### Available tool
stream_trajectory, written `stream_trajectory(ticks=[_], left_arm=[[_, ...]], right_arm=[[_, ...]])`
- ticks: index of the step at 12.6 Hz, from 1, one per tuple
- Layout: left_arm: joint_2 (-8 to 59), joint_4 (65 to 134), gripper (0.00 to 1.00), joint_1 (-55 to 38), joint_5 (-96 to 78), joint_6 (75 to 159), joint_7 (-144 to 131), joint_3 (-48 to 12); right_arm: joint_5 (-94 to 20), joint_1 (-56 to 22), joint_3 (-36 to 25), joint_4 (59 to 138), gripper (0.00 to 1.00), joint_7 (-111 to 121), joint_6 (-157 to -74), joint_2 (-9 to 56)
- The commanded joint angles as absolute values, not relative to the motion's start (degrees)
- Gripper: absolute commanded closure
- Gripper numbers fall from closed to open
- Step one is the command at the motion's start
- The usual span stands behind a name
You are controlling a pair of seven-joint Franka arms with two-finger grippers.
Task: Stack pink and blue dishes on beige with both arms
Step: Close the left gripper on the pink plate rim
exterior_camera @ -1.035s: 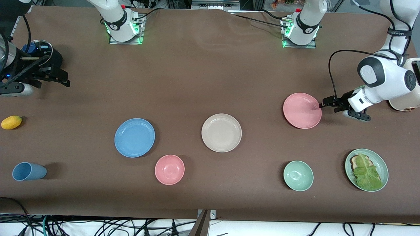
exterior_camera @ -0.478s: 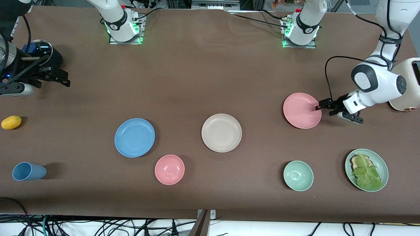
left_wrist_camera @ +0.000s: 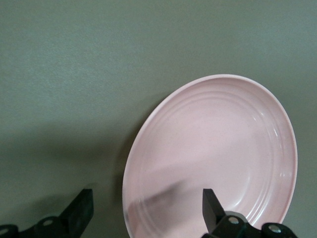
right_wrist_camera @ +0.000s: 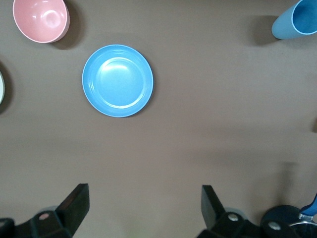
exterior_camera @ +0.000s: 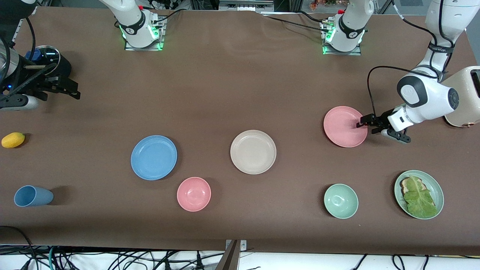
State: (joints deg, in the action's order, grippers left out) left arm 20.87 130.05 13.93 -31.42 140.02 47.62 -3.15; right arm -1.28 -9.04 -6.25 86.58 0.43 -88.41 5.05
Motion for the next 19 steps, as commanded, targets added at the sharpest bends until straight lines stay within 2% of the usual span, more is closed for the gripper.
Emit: stream_trajectory(ticks=[1, 3, 4, 5, 6, 10, 14, 17, 19], left_arm=[[22.0, 129.2, 0.04, 13.4, -33.8, 141.3, 49.7, -3.0], [22.2, 128.9, 0.05, 13.4, -33.8, 141.3, 49.7, -3.0], [22.2, 128.8, 0.21, 13.4, -33.8, 141.3, 49.8, -3.0], [22.2, 128.8, 0.51, 13.4, -33.8, 141.3, 49.8, -3.0], [22.3, 128.8, 0.7, 13.4, -33.8, 141.3, 49.8, -3.0], [23.6, 127.8, 1.0, 13.4, -33.8, 141.3, 49.7, -3.0], [23.4, 127.4, 1.0, 13.7, -33.8, 141.2, 50.4, -3.0], [22.7, 125.3, 1.0, 13.4, -33.9, 137.9, 50.1, -3.2], [21.6, 124.0, 1.0, 13.4, -35.0, 136.7, 47.7, -6.6]], right_arm=[[-1.1, -8.7, -6.0, 85.9, 0.0, 0.1, -88.1, 5.2], [-1.1, -8.7, -6.0, 85.9, 0.0, 0.1, -88.2, 5.2], [-1.1, -8.8, -5.9, 85.9, 0.0, 0.1, -88.2, 5.2], [-1.1, -8.8, -5.9, 85.9, 0.0, 0.1, -88.2, 5.2], [-1.0, -8.9, -5.9, 85.8, 0.0, 0.1, -88.3, 5.2], [-1.1, -8.9, -5.9, 85.8, 0.0, 0.2, -88.3, 5.2], [-1.1, -8.7, -5.9, 85.8, 0.0, 0.6, -88.3, 5.2], [-1.1, -8.7, -5.9, 85.8, 0.0, 0.3, -88.5, 5.8], [-1.1, -8.7, -5.9, 85.7, 0.0, 0.7, -88.6, 7.8]])
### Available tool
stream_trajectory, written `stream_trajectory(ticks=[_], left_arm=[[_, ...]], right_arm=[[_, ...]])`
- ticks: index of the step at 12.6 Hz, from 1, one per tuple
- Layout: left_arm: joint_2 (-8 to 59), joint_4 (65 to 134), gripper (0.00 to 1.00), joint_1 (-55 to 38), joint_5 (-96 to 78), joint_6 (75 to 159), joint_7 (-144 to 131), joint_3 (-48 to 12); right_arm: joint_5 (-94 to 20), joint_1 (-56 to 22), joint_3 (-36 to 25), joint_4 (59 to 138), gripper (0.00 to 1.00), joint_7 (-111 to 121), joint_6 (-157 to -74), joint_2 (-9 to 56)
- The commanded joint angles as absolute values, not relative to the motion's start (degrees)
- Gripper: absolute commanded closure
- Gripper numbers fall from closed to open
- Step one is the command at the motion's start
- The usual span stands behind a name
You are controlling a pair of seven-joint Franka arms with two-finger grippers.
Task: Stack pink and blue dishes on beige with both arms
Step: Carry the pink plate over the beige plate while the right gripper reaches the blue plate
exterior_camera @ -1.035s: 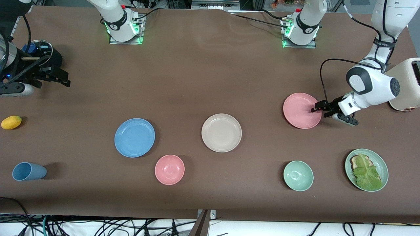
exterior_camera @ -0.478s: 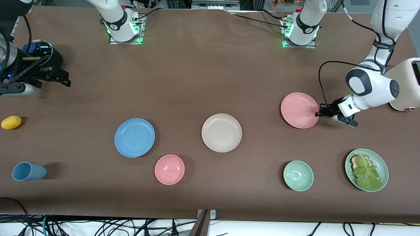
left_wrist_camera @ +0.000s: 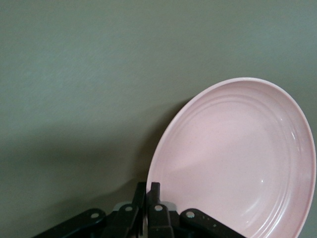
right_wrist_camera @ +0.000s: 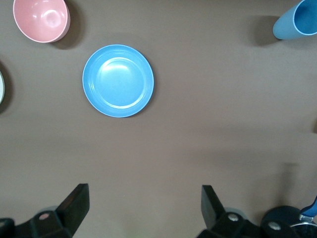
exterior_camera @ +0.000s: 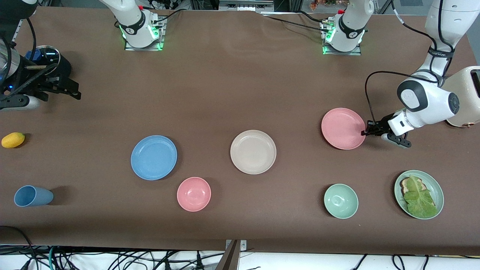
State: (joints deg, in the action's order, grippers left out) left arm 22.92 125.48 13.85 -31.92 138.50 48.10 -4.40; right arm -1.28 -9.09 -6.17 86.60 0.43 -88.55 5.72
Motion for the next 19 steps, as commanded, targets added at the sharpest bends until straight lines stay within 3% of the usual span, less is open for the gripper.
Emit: stream_trajectory(ticks=[1, 5, 9, 15, 19], left_arm=[[21.4, 123.3, 1.0, 13.4, -35.0, 136.7, 44.5, -8.8], [21.7, 119.6, 1.0, 10.8, -34.6, 137.6, 29.0, -17.0], [23.1, 116.2, 1.0, -0.9, -34.4, 142.6, 14.3, -17.0], [31.8, 108.6, 1.0, -13.8, -34.3, 150.0, 1.6, -15.0], [36.1, 106.1, 1.0, -19.3, -34.4, 153.6, 0.7, -11.8]], right_arm=[[-1.1, -8.7, -5.9, 85.8, 0.0, 0.7, -89.4, 8.2], [-1.0, -9.0, -5.9, 85.9, 0.0, 0.8, -93.4, 11.6], [-1.1, -8.9, -5.8, 88.8, 0.0, 1.1, -101.8, 17.4], [-1.2, -9.1, -5.7, 102.8, 0.0, 1.1, -122.9, 21.0], [-1.3, -9.0, -5.5, 103.8, 0.01, 0.7, -133.3, 28.1]])
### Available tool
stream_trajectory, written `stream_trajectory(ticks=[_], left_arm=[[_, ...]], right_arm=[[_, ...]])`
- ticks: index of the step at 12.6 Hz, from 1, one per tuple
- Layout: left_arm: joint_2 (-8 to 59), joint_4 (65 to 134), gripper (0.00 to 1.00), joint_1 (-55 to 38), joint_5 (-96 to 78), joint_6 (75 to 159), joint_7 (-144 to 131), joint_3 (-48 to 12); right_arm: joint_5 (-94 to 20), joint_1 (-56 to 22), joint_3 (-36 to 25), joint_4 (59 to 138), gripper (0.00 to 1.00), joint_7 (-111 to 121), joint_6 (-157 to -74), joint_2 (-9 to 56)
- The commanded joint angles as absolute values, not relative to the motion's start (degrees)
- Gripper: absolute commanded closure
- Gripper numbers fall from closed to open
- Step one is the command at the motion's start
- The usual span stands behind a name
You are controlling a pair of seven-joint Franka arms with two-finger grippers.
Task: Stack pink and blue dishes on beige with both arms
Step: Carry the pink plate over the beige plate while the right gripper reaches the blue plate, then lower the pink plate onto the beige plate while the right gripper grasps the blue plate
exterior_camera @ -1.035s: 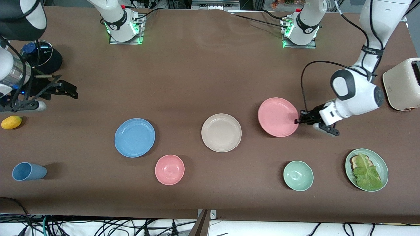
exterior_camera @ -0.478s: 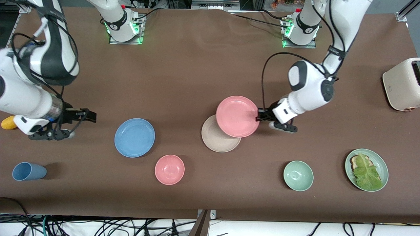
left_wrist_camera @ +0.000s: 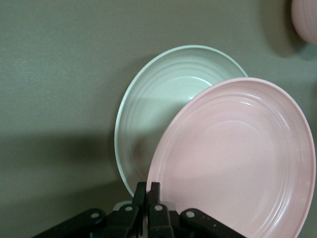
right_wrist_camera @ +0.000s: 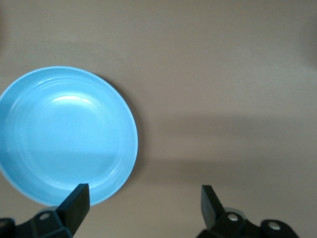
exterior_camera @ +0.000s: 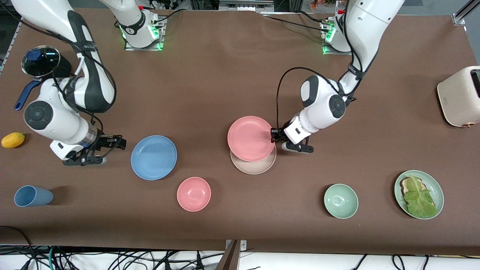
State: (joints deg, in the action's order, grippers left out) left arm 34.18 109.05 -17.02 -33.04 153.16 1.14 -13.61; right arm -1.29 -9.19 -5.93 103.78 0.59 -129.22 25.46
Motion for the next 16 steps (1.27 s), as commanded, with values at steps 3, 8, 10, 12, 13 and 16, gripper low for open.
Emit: stream_trajectory(ticks=[3, 8, 10, 12, 13, 16], left_arm=[[36.8, 105.5, 1.0, -19.5, -34.3, 153.6, 0.8, -11.0], [36.2, 105.5, 1.0, -19.3, -34.3, 153.6, 1.1, -10.1], [36.1, 105.4, 1.0, -19.3, -34.3, 153.6, 1.3, -9.3], [36.3, 105.1, 1.0, -19.3, -34.3, 153.5, 1.4, -8.9], [36.5, 105.0, 1.0, -19.3, -34.3, 153.5, 1.3, -8.9], [37.0, 104.2, 0.77, -19.2, -34.2, 153.5, 1.6, -8.9]], right_arm=[[-1.4, -9.0, -5.3, 103.9, 0.02, 0.1, -138.2, 32.3], [-5.4, -10.1, -5.2, 103.4, 0.12, -0.1, -140.0, 35.1], [-5.4, -10.1, -5.2, 103.7, 0.21, 0.2, -140.8, 35.9], [-5.4, -10.1, -5.2, 103.8, 0.31, 0.2, -140.8, 36.1], [-5.4, -10.1, -5.2, 103.8, 0.36, 0.2, -140.8, 36.1], [-5.4, -10.1, -5.2, 103.8, 0.59, 0.1, -140.5, 36.1]])
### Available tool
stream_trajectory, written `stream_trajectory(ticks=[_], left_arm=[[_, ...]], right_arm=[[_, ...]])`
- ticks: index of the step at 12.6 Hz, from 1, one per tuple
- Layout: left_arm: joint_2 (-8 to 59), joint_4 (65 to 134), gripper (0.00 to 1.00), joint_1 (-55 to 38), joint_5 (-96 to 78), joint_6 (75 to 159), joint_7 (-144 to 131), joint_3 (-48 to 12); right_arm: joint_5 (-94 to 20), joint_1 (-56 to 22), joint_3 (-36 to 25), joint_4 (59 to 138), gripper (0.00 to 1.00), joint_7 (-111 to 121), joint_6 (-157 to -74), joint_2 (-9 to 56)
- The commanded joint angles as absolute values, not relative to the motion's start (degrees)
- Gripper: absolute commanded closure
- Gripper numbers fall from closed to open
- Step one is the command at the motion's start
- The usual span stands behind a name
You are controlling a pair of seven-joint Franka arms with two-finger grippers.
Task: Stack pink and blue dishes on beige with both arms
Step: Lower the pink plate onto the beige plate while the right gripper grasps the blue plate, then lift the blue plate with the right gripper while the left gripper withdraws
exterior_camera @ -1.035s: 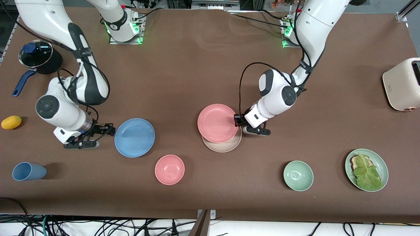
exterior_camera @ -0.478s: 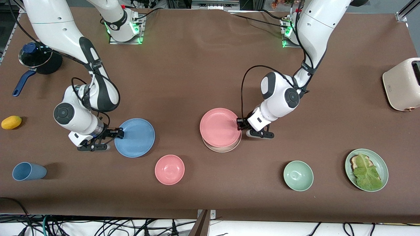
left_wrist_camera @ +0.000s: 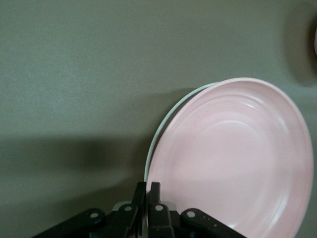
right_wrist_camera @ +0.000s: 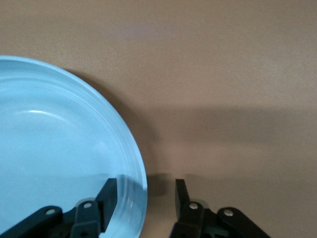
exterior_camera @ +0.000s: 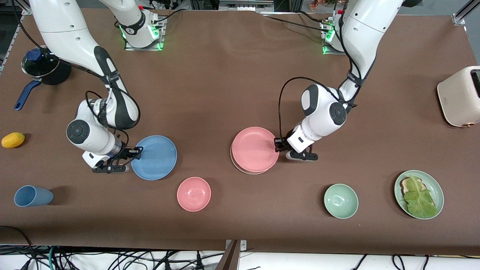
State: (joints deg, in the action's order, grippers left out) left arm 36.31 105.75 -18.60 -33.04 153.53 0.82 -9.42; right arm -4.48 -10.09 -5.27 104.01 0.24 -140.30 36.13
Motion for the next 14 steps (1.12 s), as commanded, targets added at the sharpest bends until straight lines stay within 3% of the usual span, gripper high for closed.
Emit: stream_trajectory(ticks=[1, 3, 7, 9, 12, 14], left_arm=[[37.2, 104.2, 0.61, -19.3, -34.2, 153.5, 1.6, -8.8], [37.3, 104.2, 0.37, -19.2, -34.3, 153.5, 1.6, -8.8], [36.0, 104.2, 0.25, -18.5, -34.2, 152.9, 1.3, -8.8], [32.4, 104.3, 0.06, -16.3, -34.1, 145.4, 1.3, -8.8], [27.7, 104.2, 0.02, -10.1, -25.2, 134.8, 1.5, -8.6], [25.9, 104.2, 0.01, -8.0, -22.5, 131.1, 1.5, -8.6]], right_arm=[[-5.4, -10.1, -5.2, 103.7, 0.65, 0.1, -140.5, 36.1], [-5.4, -10.2, -5.2, 103.7, 0.74, 0.1, -140.4, 36.1], [-5.4, -10.2, -4.8, 103.6, 0.97, 0.1, -140.3, 36.0], [-5.4, -10.1, -4.8, 103.4, 1.0, 0.3, -140.2, 35.9], [-5.4, -10.1, -4.7, 102.7, 1.0, 0.8, -138.8, 34.8], [-5.2, -10.1, -4.7, 98.6, 1.0, 0.9, -131.5, 33.5]])
